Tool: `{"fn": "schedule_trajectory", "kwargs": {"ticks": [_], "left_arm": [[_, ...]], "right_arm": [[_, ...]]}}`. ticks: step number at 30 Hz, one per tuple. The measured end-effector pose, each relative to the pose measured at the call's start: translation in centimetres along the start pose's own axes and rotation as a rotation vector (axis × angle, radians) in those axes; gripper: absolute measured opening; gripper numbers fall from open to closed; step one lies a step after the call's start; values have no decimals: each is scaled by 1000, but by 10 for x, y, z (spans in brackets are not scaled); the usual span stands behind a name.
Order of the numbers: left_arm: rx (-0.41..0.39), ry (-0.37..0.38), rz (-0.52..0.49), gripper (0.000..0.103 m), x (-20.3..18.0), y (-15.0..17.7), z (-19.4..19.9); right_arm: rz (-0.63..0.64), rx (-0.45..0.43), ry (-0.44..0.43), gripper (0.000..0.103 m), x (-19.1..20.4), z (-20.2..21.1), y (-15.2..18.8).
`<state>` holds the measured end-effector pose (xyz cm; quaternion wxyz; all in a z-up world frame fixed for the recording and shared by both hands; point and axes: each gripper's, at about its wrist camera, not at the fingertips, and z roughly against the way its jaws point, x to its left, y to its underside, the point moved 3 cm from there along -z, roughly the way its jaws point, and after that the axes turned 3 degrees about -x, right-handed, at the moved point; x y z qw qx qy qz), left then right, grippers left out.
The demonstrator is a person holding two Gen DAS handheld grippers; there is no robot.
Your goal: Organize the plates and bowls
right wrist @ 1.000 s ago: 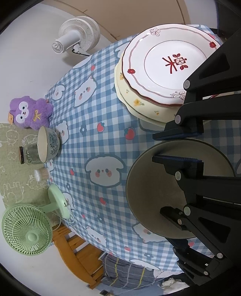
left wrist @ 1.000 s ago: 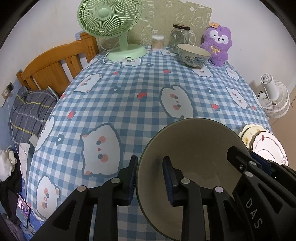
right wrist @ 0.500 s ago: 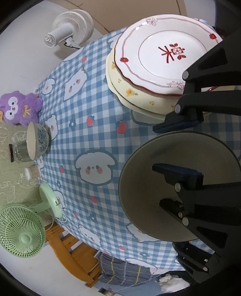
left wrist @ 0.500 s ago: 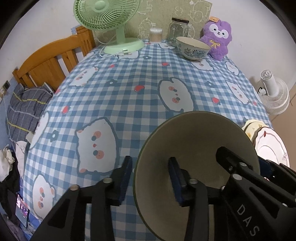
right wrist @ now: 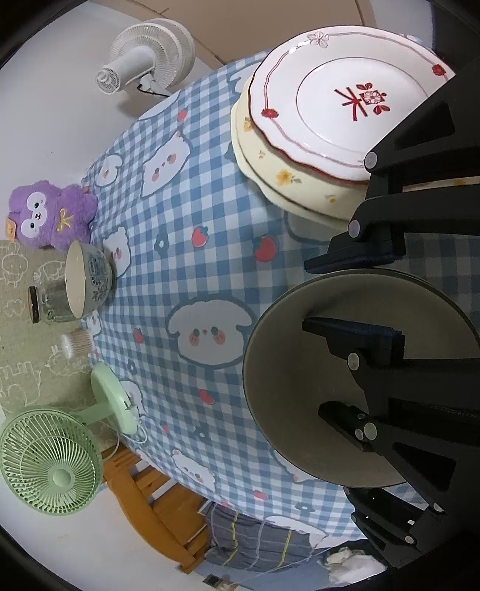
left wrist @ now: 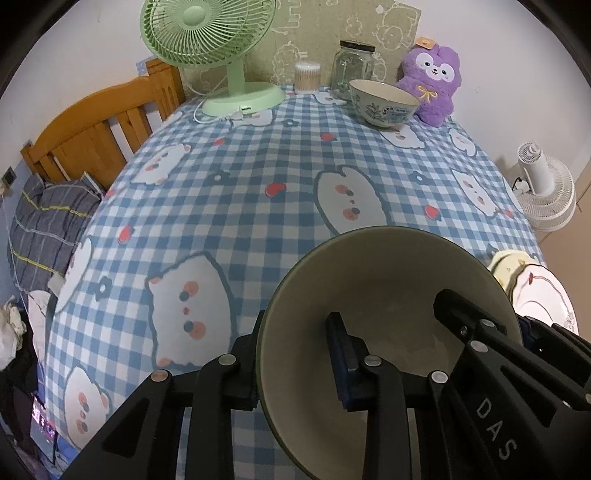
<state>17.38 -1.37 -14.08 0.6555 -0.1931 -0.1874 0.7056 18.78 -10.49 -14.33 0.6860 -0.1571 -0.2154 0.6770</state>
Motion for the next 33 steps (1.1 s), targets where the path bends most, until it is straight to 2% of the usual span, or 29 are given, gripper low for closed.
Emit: {"fn": "schedule_trajectory", "kwargs": {"ticks": [5, 9, 10, 11, 12, 15, 18, 19, 20, 21, 23, 33], "left_arm": [[16, -5, 5, 29, 2, 1, -3], [34, -15, 0, 36, 1, 3, 0], [25, -25, -8, 40, 0, 2, 3], [20, -27, -11, 48, 0, 1, 6], [18, -24, -11, 51, -1, 0, 9], [-5, -35, -17, 54, -1, -9, 19], [-12, -26, -12, 58, 1, -20, 29], [-20, -22, -14, 58, 1, -25, 33], [-24, -20, -17, 58, 1, -28, 35], [-27, -15, -20, 59, 2, -32, 38], [-38, 14, -26, 68, 3, -42, 45], [-139, 57, -108, 69, 0, -83, 86]], "right_arm": [[5, 24, -5, 28, 0, -1, 2], [33, 27, -8, 30, 1, 5, 0], [39, 21, -8, 32, 1, 8, -1], [46, 14, 2, 36, 2, 12, -3], [55, 3, 12, 37, 2, 16, -6], [58, -19, 18, 39, 2, 29, -16], [51, -40, 28, 47, 1, 41, -28], [50, -47, 31, 52, 2, 45, -31], [45, -57, 29, 62, 2, 50, -35], [40, -66, 27, 64, 3, 53, -38], [31, -98, 33, 68, 5, 63, -45], [-4, -196, 91, 77, 22, 111, -77]]}}
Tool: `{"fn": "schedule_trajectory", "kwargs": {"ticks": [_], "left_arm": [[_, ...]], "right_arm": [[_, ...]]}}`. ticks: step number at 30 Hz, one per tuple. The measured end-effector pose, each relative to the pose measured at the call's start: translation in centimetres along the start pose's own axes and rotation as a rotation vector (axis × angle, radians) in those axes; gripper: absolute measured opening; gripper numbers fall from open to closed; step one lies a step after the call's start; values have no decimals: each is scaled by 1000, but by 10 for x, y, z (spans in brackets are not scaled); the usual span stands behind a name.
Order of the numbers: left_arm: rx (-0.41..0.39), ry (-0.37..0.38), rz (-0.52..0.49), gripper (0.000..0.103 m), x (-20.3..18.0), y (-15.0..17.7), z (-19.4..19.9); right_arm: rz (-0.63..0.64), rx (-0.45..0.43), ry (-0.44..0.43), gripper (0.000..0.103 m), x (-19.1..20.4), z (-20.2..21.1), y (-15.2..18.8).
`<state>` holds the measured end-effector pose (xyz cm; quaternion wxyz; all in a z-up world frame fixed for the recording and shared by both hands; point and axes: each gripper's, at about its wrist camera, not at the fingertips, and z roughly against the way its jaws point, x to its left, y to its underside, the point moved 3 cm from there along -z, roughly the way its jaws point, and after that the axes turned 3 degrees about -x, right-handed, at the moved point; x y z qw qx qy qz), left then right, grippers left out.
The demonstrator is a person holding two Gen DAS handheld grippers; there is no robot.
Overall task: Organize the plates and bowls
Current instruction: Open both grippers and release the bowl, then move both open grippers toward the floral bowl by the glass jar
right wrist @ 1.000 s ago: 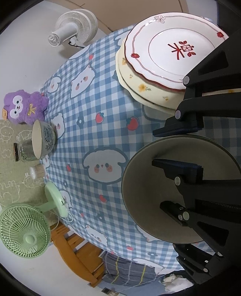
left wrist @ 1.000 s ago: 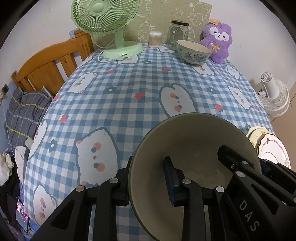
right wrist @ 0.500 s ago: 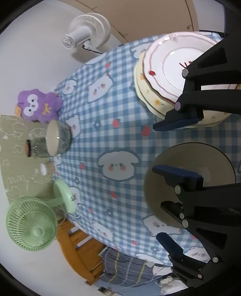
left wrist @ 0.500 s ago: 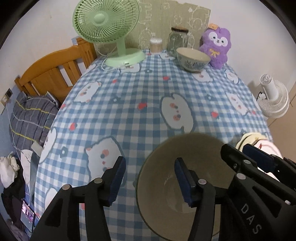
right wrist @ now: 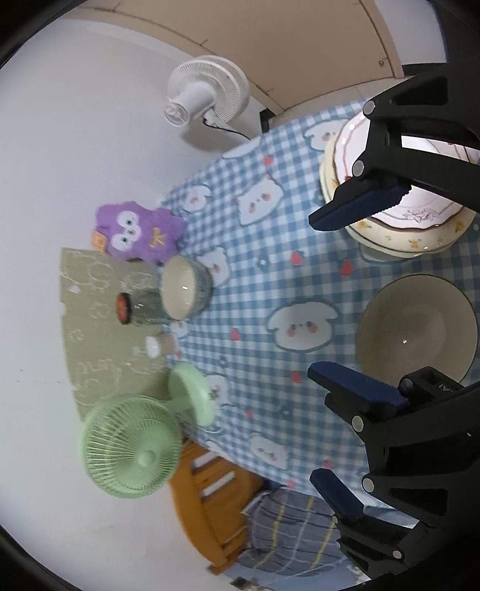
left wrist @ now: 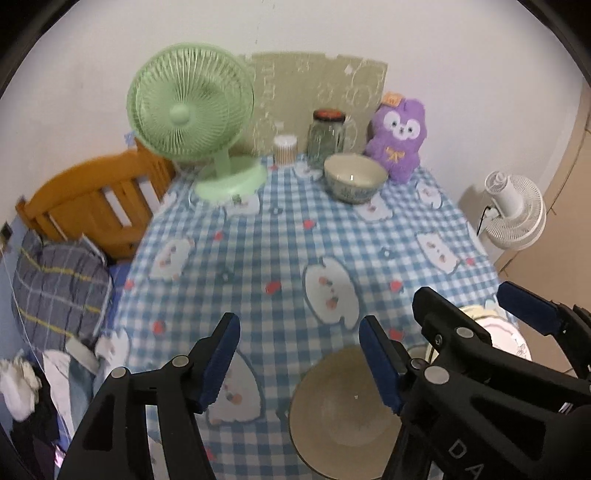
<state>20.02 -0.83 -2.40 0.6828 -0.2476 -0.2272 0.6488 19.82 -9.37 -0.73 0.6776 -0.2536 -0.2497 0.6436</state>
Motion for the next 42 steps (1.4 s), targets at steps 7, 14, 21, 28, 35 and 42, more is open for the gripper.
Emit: {"fn": "schedule_trajectory", "kwargs": {"ticks": [7, 14, 21, 28, 35, 42], "left_arm": [[-61, 4, -21, 74, 2, -30, 20], [-103, 28, -11, 83, -5, -55, 27], [-111, -13, 40, 85, -18, -80, 19], [-132, -67, 107, 86, -34, -108, 4], [-154, -116, 158, 87, -49, -135, -19], [-146, -148, 161, 87, -61, -153, -48]], "right_arm": [[-15, -61, 22, 82, 0, 21, -26], [8, -103, -6, 86, -8, 25, -54], [56, -108, -54, 86, -24, 10, -87], [109, -132, -111, 86, -42, -11, -125], [142, -139, -161, 86, -58, -43, -155], [147, -126, -189, 86, -68, -79, -174]]}}
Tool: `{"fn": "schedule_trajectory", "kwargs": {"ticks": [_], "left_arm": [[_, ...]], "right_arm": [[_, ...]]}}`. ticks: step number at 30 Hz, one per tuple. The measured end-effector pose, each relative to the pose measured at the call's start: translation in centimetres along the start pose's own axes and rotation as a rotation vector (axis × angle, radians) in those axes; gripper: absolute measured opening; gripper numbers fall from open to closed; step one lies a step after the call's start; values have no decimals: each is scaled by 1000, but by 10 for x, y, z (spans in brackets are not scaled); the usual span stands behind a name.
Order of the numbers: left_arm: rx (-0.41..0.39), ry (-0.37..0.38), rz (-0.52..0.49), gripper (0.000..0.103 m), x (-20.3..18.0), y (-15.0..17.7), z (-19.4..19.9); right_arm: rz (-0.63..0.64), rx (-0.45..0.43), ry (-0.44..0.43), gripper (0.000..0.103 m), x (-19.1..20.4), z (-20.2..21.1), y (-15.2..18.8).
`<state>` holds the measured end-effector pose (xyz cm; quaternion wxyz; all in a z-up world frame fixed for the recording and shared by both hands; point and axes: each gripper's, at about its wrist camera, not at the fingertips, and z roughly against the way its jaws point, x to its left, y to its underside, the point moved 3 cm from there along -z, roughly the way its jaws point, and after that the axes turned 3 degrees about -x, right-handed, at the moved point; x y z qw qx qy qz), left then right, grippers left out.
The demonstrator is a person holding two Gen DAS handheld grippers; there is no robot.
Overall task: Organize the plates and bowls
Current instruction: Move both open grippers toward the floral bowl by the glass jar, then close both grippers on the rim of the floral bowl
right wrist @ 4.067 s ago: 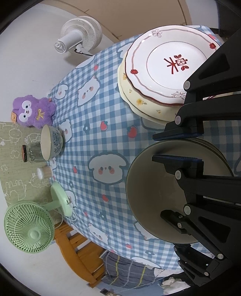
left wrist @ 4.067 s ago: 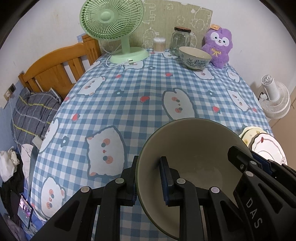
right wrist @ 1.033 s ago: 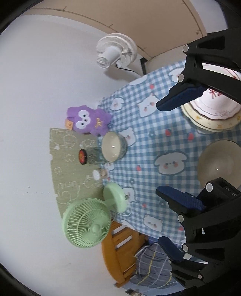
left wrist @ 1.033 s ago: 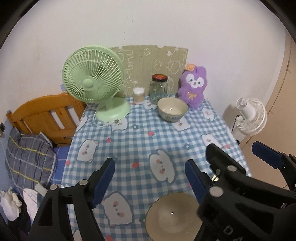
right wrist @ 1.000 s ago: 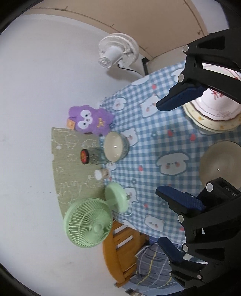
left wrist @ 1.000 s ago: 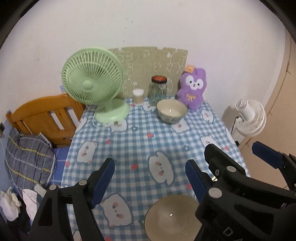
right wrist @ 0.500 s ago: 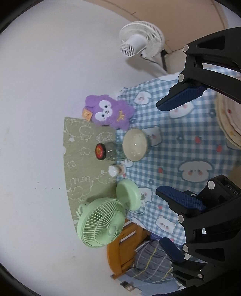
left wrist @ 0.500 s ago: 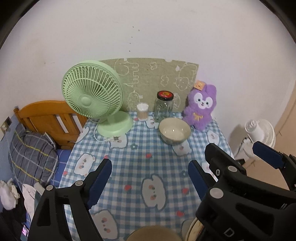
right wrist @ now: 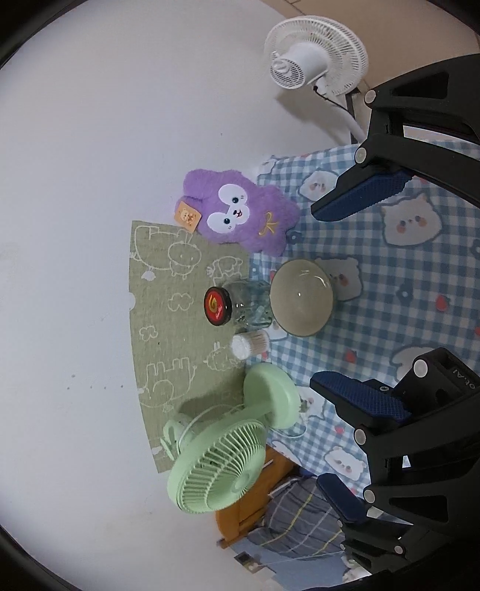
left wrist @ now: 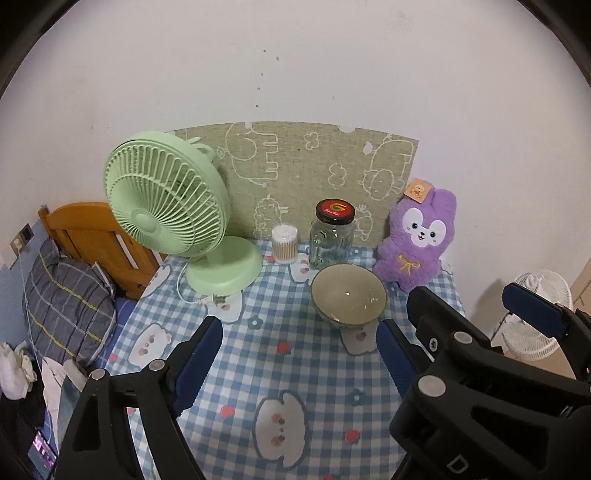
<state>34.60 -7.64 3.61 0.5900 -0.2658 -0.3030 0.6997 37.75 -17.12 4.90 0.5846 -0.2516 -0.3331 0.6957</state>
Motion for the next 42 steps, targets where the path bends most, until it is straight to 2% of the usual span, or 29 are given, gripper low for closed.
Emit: {"fn": "schedule_trajectory", "kwargs": {"ticks": [12, 27, 34, 36, 42], "left_arm": [[11, -9, 13, 87, -22, -22, -55], [58, -19, -10, 82, -36, -19, -139], [115, -44, 0, 78, -37, -9, -178], [123, -58, -6, 75, -37, -7, -186], [148, -76, 5, 61, -33, 0, -209]], "right_arm": [[-1, -8, -3, 86, -24, -57, -20], [-26, 19, 1, 85, -45, -138, -7], [-37, 42, -5, 74, -51, -173, 3], [-46, 53, -11, 72, -52, -183, 6], [-56, 80, -18, 58, -55, -208, 13]]}}
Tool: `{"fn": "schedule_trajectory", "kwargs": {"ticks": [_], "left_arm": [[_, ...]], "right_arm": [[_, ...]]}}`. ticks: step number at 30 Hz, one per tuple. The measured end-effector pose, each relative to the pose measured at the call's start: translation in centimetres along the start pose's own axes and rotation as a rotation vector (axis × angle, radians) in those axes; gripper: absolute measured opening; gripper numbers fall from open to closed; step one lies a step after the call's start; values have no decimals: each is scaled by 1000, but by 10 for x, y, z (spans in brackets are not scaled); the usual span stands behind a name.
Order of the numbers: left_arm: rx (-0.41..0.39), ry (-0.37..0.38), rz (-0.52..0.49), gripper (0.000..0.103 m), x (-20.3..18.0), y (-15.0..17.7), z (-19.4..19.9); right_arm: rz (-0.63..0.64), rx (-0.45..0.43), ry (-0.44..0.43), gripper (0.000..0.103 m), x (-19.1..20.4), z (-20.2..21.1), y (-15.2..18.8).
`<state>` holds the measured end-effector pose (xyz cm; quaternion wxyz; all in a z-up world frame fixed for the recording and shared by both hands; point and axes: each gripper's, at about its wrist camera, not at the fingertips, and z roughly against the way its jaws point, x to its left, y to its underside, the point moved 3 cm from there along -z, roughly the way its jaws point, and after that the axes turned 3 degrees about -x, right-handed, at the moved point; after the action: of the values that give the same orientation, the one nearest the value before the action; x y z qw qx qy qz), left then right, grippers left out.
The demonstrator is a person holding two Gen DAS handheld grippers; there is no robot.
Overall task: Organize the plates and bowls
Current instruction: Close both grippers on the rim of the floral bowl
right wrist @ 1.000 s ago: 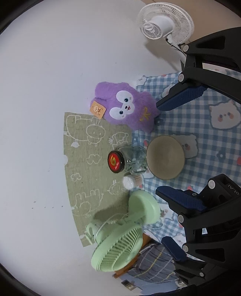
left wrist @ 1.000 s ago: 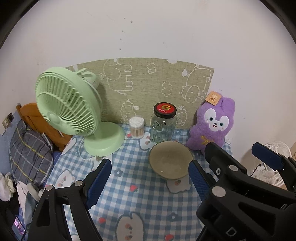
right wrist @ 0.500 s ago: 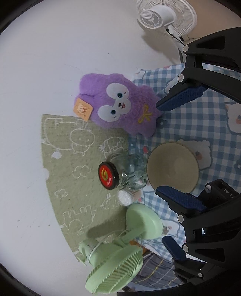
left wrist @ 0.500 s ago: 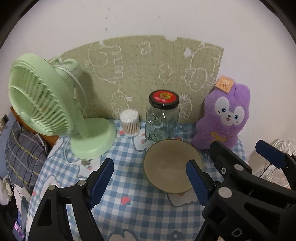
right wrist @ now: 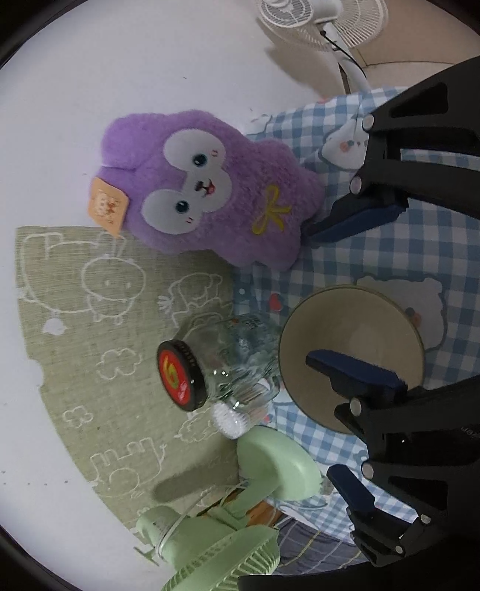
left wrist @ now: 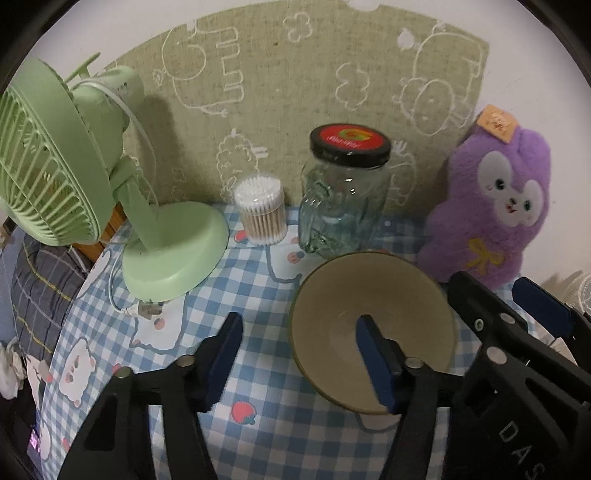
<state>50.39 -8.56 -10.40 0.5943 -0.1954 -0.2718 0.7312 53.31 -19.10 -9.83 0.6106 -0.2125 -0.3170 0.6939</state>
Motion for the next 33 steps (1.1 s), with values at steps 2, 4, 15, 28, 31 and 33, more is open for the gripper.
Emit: {"fn": "schedule_trajectory", "kwargs": {"ticks": [2, 4, 15, 28, 31, 33], "left_arm": [[12, 2, 1, 56, 0, 1, -8], [22, 5, -5, 53, -2, 2, -14], [49, -11, -21, 38, -7, 8, -41], [71, -38, 7, 15, -3, 12, -51], [67, -41, -5, 15, -3, 12, -50], [67, -42, -10, 15, -3, 12, -51]], "right_arm": [[-7, 19, -3, 56, -2, -9, 2], [-10, 27, -2, 52, -3, -14, 4], [-40, 77, 2, 31, -10, -41, 16], [-52, 105, -33, 15, -4, -52, 18], [-51, 105, -24, 15, -3, -54, 20], [-52, 106, -19, 15, -3, -54, 20]]}}
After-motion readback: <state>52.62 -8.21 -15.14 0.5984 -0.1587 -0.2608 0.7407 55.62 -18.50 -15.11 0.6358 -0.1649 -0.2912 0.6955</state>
